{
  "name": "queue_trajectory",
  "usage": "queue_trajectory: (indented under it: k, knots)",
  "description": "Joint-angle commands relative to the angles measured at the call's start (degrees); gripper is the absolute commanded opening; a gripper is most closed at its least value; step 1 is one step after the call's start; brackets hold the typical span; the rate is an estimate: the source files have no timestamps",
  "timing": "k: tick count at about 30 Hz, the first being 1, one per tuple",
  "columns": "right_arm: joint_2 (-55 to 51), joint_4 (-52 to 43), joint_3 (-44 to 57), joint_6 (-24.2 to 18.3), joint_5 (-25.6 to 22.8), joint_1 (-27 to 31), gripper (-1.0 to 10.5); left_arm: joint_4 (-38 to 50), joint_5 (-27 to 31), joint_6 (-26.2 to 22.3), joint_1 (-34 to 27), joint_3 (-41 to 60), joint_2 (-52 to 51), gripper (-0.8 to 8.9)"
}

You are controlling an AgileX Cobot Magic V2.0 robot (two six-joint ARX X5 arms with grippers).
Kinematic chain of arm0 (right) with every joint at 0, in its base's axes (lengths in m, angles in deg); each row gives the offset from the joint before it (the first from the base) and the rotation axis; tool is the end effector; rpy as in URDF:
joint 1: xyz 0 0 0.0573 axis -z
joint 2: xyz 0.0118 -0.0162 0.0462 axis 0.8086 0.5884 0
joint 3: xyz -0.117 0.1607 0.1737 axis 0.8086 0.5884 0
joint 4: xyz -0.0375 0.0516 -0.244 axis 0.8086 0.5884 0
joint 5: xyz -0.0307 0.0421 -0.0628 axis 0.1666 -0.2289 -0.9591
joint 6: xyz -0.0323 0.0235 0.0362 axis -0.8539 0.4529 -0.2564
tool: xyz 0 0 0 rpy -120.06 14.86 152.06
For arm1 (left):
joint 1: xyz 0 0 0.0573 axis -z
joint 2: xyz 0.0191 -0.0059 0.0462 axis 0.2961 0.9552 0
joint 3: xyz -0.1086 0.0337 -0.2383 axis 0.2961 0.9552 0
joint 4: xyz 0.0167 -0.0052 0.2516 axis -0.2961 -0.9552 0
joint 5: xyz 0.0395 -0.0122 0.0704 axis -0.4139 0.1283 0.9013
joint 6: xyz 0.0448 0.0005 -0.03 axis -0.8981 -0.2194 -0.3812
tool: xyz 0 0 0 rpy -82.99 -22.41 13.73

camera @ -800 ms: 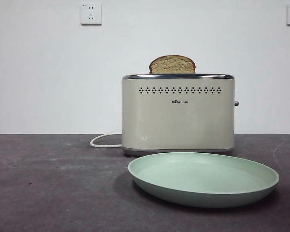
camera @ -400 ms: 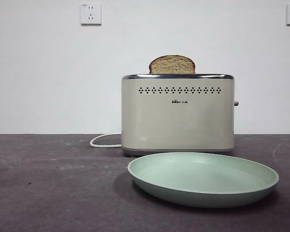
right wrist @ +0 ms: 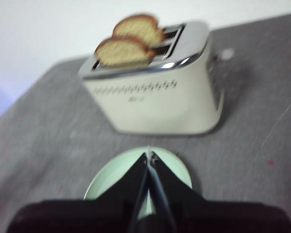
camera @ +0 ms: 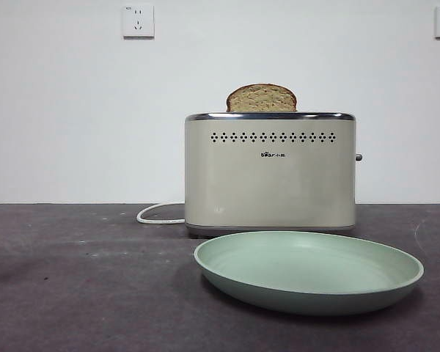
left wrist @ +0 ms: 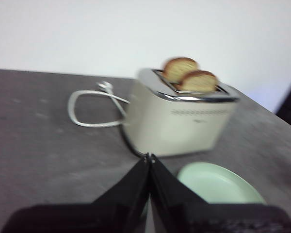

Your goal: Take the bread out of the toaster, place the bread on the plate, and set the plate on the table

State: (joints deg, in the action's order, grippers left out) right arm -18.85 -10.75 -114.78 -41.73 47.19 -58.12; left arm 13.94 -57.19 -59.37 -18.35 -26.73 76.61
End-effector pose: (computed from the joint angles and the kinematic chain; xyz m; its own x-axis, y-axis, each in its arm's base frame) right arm 0.0847 0.0170 0.2948 0.8455 0.4389 -0.3043 -0.3510 0.8861 0.3028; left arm 0.0574 -0.0127 0.2911 0.8716 -0.4647 -0.1561 0.4155 0.8693 -0.2677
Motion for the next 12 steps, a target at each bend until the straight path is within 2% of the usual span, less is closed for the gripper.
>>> queue_trajectory:
  k: [1, 7, 12]
  knots:
    - [3.96, 8.37, -7.19, -6.38, 0.66, -0.13, -0.1, -4.02, -3.52, -3.56, -0.09, -4.11, 2.86, -0.07]
    - [10.60, 24.06, -18.88, -11.61, 0.72, -0.13, -0.1, -14.05, -7.52, -8.17, -0.09, -11.91, 8.33, -0.07]
    - [12.33, 28.04, -21.84, -13.29, 0.72, -0.13, -0.1, -17.27, -7.61, -9.94, -0.09, -14.75, 9.68, -0.08]
